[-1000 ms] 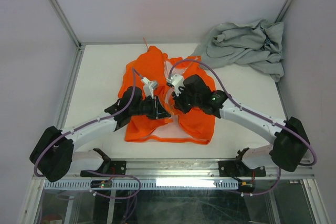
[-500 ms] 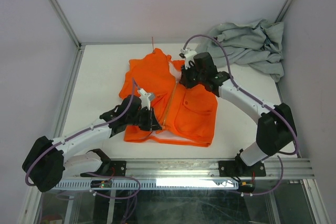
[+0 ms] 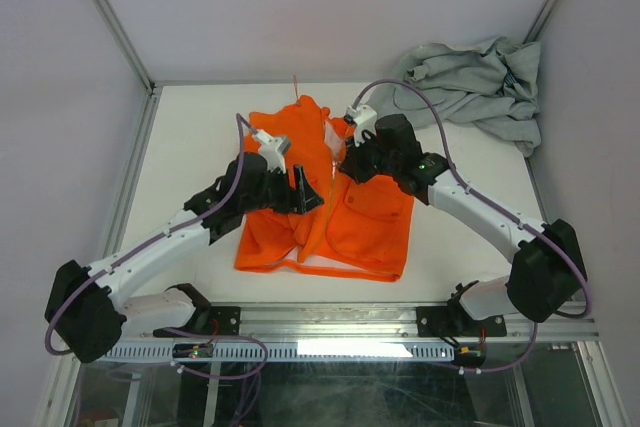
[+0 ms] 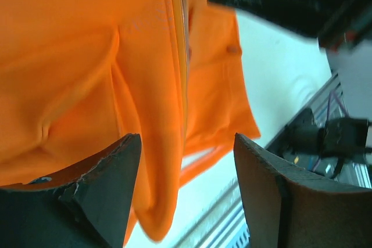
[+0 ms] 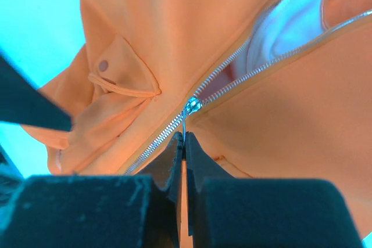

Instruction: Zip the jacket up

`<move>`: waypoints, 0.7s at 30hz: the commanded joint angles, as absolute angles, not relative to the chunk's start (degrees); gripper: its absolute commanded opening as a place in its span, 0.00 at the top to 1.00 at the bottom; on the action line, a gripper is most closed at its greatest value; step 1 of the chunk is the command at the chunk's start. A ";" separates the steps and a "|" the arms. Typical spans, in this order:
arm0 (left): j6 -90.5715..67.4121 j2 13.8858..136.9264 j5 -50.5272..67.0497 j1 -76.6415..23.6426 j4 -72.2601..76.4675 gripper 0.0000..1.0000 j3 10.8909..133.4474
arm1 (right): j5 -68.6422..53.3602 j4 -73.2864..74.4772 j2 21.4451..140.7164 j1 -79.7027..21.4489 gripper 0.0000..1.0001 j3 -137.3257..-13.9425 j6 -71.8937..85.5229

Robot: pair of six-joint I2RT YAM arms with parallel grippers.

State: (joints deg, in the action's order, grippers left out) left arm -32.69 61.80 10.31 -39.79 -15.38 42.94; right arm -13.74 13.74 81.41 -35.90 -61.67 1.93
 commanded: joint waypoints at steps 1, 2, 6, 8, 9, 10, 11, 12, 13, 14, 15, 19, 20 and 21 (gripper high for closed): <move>-30.70 70.44 8.14 -39.02 -5.46 0.34 49.83 | -17.10 10.24 76.12 -36.91 1.00 -61.82 2.59; -30.42 72.82 8.37 -38.99 -5.07 0.34 51.44 | -17.27 10.28 75.89 -37.05 1.00 -61.79 2.55; -29.57 80.93 9.26 -38.91 -3.04 0.34 56.24 | -18.09 10.71 75.76 -37.36 1.00 -62.61 2.33; -29.36 84.32 10.34 -38.91 -2.78 0.36 58.23 | -18.35 10.81 75.84 -37.57 1.00 -63.04 2.29; -29.25 85.43 11.11 -38.93 -2.63 0.38 58.88 | -18.44 10.83 75.85 -37.72 1.00 -63.22 2.16; -29.12 86.19 11.64 -38.91 -2.49 0.45 59.29 | -18.50 10.84 75.86 -37.71 1.00 -63.34 2.05; -29.02 86.62 11.90 -38.89 -2.48 0.56 59.38 | -17.61 10.88 75.92 -37.72 1.00 -63.44 1.84; -28.82 86.62 12.20 -38.87 -2.80 0.69 59.30 | -16.11 10.82 75.93 -37.76 1.00 -63.52 1.70; -28.50 86.29 12.48 -38.92 -3.27 0.78 58.98 | -13.58 10.92 76.00 -37.55 1.00 -63.64 1.44; -28.14 85.63 12.86 -38.93 -4.09 0.85 58.48 | -10.95 11.12 76.14 -37.18 1.00 -63.96 1.18; -27.81 84.67 13.34 -38.94 -5.34 0.91 57.61 | -7.78 11.23 76.45 -36.68 1.00 -64.36 0.95; -25.94 79.73 17.70 -38.93 -11.35 1.00 54.62 | 3.48 11.19 78.85 -33.05 1.00 -66.85 0.85; -25.67 78.37 18.42 -39.01 -13.04 1.00 53.68 | 4.87 11.52 80.13 -31.22 1.00 -67.86 1.06; -25.40 76.76 19.06 -39.01 -14.14 1.00 52.35 | 5.89 11.59 80.89 -29.78 1.00 -68.86 1.36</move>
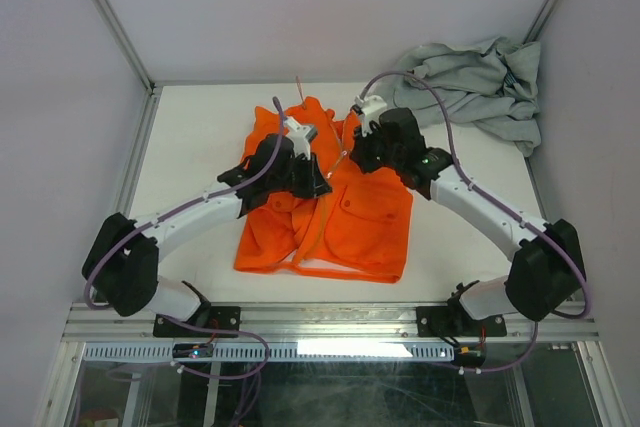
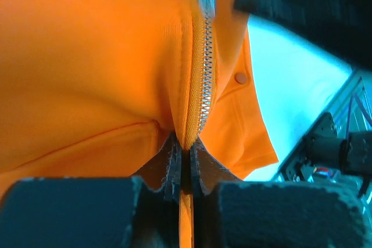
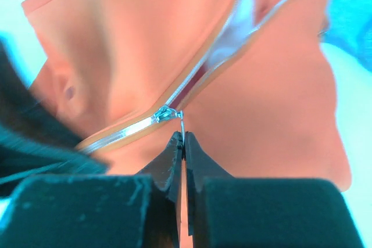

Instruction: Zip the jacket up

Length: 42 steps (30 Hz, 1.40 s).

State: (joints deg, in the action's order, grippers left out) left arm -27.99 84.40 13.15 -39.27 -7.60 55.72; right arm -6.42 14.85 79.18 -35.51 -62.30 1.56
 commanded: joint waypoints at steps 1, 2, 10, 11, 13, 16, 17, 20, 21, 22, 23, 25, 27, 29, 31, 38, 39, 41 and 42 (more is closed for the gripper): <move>-25.07 74.56 19.22 -38.94 -15.57 1.00 51.15 | 6.46 11.38 81.58 -28.47 1.00 -69.89 1.83; -24.60 72.94 19.16 -39.01 -17.00 1.00 50.03 | 6.69 11.05 82.31 -26.93 1.00 -70.67 2.38; -16.07 66.13 -0.12 -38.21 -35.85 1.00 54.63 | 5.29 13.90 85.95 -15.91 1.00 -76.28 5.37; -14.87 65.98 -3.63 -37.76 -37.60 1.00 56.55 | 5.09 14.27 85.36 -14.11 1.00 -76.29 5.75; -12.58 66.28 -9.97 -36.39 -40.21 1.00 60.73 | 4.86 15.55 83.15 -10.25 1.00 -76.21 6.26; -9.47 66.70 -18.13 -34.25 -41.91 1.00 67.90 | 4.11 18.03 78.40 -3.84 1.00 -75.97 7.33; -8.65 66.66 -19.81 -33.85 -41.83 1.00 69.59 | 3.64 18.87 76.50 -1.59 1.00 -75.74 7.68; -6.77 66.26 -22.24 -32.80 -41.26 1.00 73.47 | 2.90 21.75 71.09 2.62 1.00 -74.86 7.83; -6.05 65.96 -21.40 -32.73 -40.73 1.00 73.94 | 2.30 22.48 69.49 3.04 1.00 -74.42 7.33; -5.26 65.55 -19.59 -32.78 -39.79 1.00 73.72 | 1.50 23.12 67.70 3.13 1.00 -73.67 6.88; -4.59 64.93 -16.51 -32.78 -38.78 1.00 72.84 | 0.31 23.40 66.01 3.12 1.00 -72.76 6.70; -3.69 63.55 -10.56 -32.76 -36.42 1.00 70.30 | -2.79 23.85 62.17 3.16 1.00 -69.86 6.97; -3.52 62.53 -5.47 -32.78 -35.26 1.00 67.90 | -5.93 24.02 58.87 3.16 1.00 -67.02 8.23; -3.71 61.81 -2.41 -32.76 -34.44 1.00 65.60 | -9.95 22.95 55.57 3.16 1.00 -63.40 10.24; -4.69 61.24 1.26 -32.78 -32.70 1.00 62.13 | -13.42 21.96 52.81 3.11 1.00 -59.38 13.00; -13.51 62.27 15.40 -32.77 -24.81 0.74 51.04 | -14.99 16.65 42.33 3.16 0.89 -45.04 18.61; -14.09 61.85 15.05 -32.73 -24.71 0.67 50.68 | -14.91 16.31 41.19 3.16 0.82 -44.27 18.29; -14.62 59.90 12.42 -32.78 -24.70 0.54 50.85 | -13.73 17.27 39.59 3.15 0.70 -44.28 17.18; -14.75 57.98 10.54 -32.77 -24.70 0.49 51.16 | -12.94 18.21 38.81 3.12 0.66 -44.83 16.70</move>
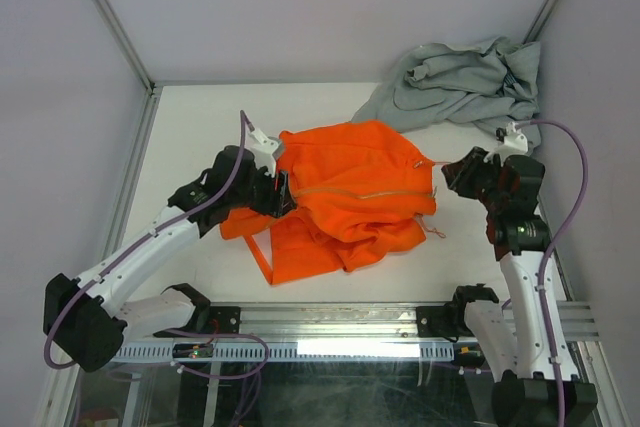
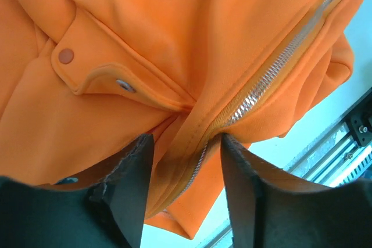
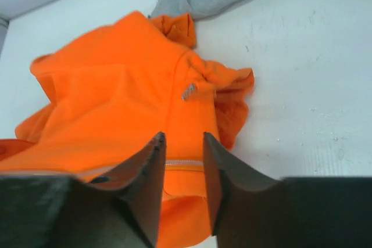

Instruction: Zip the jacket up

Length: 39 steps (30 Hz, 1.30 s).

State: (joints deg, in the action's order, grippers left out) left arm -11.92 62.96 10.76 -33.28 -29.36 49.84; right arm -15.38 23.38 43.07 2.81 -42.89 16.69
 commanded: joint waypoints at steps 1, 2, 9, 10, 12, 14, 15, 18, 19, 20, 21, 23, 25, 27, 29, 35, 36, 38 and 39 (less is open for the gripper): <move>-14.72 56.57 8.66 -32.78 -24.70 0.44 51.46 | -12.06 19.51 38.14 3.16 0.60 -45.29 16.36; -14.50 54.93 6.95 -32.78 -24.70 0.39 51.83 | -11.39 20.18 37.20 3.12 0.55 -45.61 15.83; -11.61 42.45 -6.78 -32.78 -23.51 0.17 52.72 | -5.52 22.24 27.95 3.06 0.20 -45.01 14.05; -10.83 40.59 -8.61 -32.78 -22.82 0.15 52.35 | -4.49 22.31 26.41 3.07 0.06 -44.78 13.91; -9.32 36.84 -12.34 -32.77 -21.03 0.04 51.44 | -1.47 22.50 23.24 2.48 0.01 -44.43 13.61; -7.99 32.98 -15.84 -32.78 -18.68 0.01 50.01 | 2.04 22.59 20.51 1.08 0.01 -43.86 13.14; -7.44 31.06 -17.44 -32.74 -17.44 0.01 49.10 | 3.65 22.73 19.31 0.38 0.01 -43.74 12.76; -7.27 25.10 -21.03 -32.78 -12.70 0.01 44.36 | 7.96 22.75 16.00 -2.05 0.01 -42.87 11.21; -7.26 23.09 -21.76 -32.78 -11.24 0.01 42.49 | 8.91 22.23 14.85 -2.63 0.01 -42.13 10.71; -7.27 21.42 -22.40 -32.71 -10.16 0.01 40.90 | 10.09 21.69 13.86 -3.13 0.01 -41.05 10.30; -7.23 19.98 -22.94 -32.56 -9.47 0.01 39.85 | 10.57 21.11 12.81 -3.37 0.01 -40.63 10.33; -7.25 17.98 -24.42 -32.31 -9.09 0.01 38.66 | 10.39 20.15 11.42 -3.51 0.01 -39.66 10.25; -7.60 17.06 -25.44 -31.94 -8.75 0.01 37.97 | 9.94 19.27 10.84 -3.45 0.01 -39.10 10.24; -7.69 16.76 -25.28 -31.17 -8.75 0.01 37.60 | 10.00 19.22 11.00 -3.50 0.01 -39.07 10.18; -7.79 16.90 -25.25 -30.30 -8.71 0.01 37.21 | 9.98 19.73 11.79 -3.50 0.01 -39.50 10.15; -7.90 17.96 -24.46 -28.35 -8.48 0.01 37.41 | 8.64 19.20 12.17 -3.45 0.01 -39.55 9.63; -7.85 18.09 -24.44 -28.04 -8.51 0.01 37.38 | 8.43 19.12 12.28 -3.43 0.01 -39.72 9.28; -7.94 18.07 -24.15 -27.53 -8.45 0.01 37.19 | 8.19 19.29 12.47 -3.46 0.01 -39.98 8.78; -7.91 18.06 -23.90 -27.46 -8.44 0.01 37.19 | 8.18 19.33 12.40 -3.50 0.01 -40.01 8.71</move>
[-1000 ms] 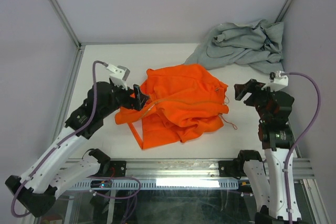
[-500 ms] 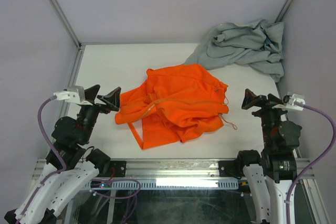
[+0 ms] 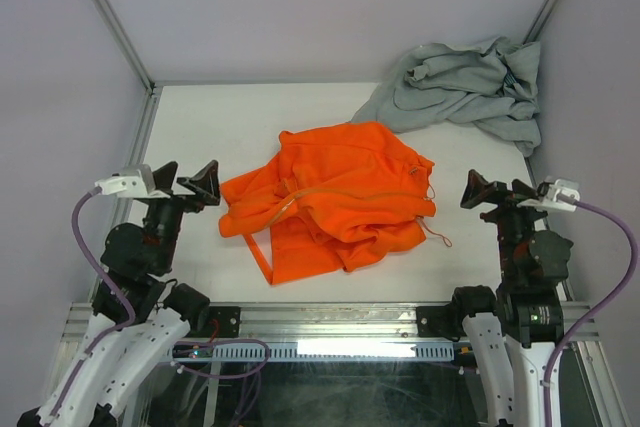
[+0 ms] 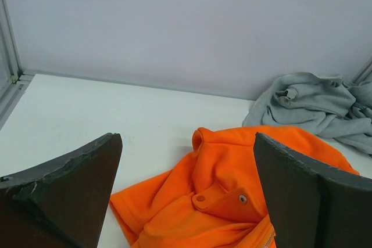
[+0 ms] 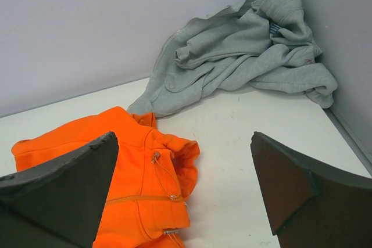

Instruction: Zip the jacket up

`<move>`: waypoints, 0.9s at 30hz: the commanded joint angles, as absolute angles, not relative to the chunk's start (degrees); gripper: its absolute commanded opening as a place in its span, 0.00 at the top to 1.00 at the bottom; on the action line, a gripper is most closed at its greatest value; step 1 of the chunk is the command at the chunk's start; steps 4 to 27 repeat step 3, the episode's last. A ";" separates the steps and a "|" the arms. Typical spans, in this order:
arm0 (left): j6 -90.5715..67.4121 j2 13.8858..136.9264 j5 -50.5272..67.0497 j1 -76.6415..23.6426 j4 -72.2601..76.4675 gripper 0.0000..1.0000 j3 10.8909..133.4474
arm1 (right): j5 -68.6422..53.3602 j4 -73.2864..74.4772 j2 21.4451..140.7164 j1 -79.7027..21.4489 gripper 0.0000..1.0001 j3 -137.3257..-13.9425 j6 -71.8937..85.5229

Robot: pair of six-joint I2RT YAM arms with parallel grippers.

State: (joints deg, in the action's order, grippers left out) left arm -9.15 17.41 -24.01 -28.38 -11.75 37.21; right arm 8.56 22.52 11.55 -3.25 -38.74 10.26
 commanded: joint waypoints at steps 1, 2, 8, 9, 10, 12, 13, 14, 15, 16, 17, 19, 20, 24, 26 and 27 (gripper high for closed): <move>-7.94 18.07 -23.63 -27.36 -8.45 0.01 37.23 | 8.13 19.32 12.33 -3.40 0.01 -39.96 8.68; -8.07 18.08 -23.44 -27.26 -8.44 0.01 37.23 | 8.09 19.29 12.23 -3.50 0.01 -40.01 8.62; -8.06 18.08 -23.27 -27.12 -8.42 0.01 37.23 | 8.20 19.26 12.27 -3.47 0.01 -39.96 8.61; -8.06 18.08 -23.27 -27.12 -8.42 0.01 37.23 | 8.20 19.26 12.27 -3.47 0.01 -39.96 8.61; -8.06 18.08 -23.27 -27.12 -8.42 0.01 37.23 | 8.20 19.26 12.27 -3.47 0.01 -39.96 8.61; -8.06 18.08 -23.27 -27.12 -8.42 0.01 37.23 | 8.20 19.26 12.27 -3.47 0.01 -39.96 8.61; -8.06 18.08 -23.27 -27.12 -8.42 0.01 37.23 | 8.20 19.26 12.27 -3.47 0.01 -39.96 8.61; -8.06 18.08 -23.27 -27.12 -8.42 0.01 37.23 | 8.20 19.26 12.27 -3.47 0.01 -39.96 8.61; -8.06 18.08 -23.27 -27.12 -8.42 0.01 37.23 | 8.20 19.26 12.27 -3.47 0.01 -39.96 8.61; -8.06 18.08 -23.27 -27.12 -8.42 0.01 37.23 | 8.20 19.26 12.27 -3.47 0.01 -39.96 8.61; -8.06 18.08 -23.27 -27.12 -8.42 0.01 37.23 | 8.20 19.26 12.27 -3.47 0.01 -39.96 8.61; -8.06 18.08 -23.27 -27.12 -8.42 0.01 37.23 | 8.20 19.26 12.27 -3.47 0.01 -39.96 8.61; -8.06 18.08 -23.27 -27.12 -8.42 0.01 37.23 | 8.20 19.26 12.27 -3.47 0.01 -39.96 8.61; -8.06 18.08 -23.27 -27.12 -8.42 0.01 37.23 | 8.20 19.26 12.27 -3.47 0.01 -39.96 8.61; -8.06 18.08 -23.27 -27.12 -8.42 0.01 37.23 | 8.20 19.26 12.27 -3.47 0.01 -39.96 8.61; -8.06 18.08 -23.27 -27.12 -8.42 0.01 37.23 | 8.20 19.26 12.27 -3.47 0.01 -39.96 8.61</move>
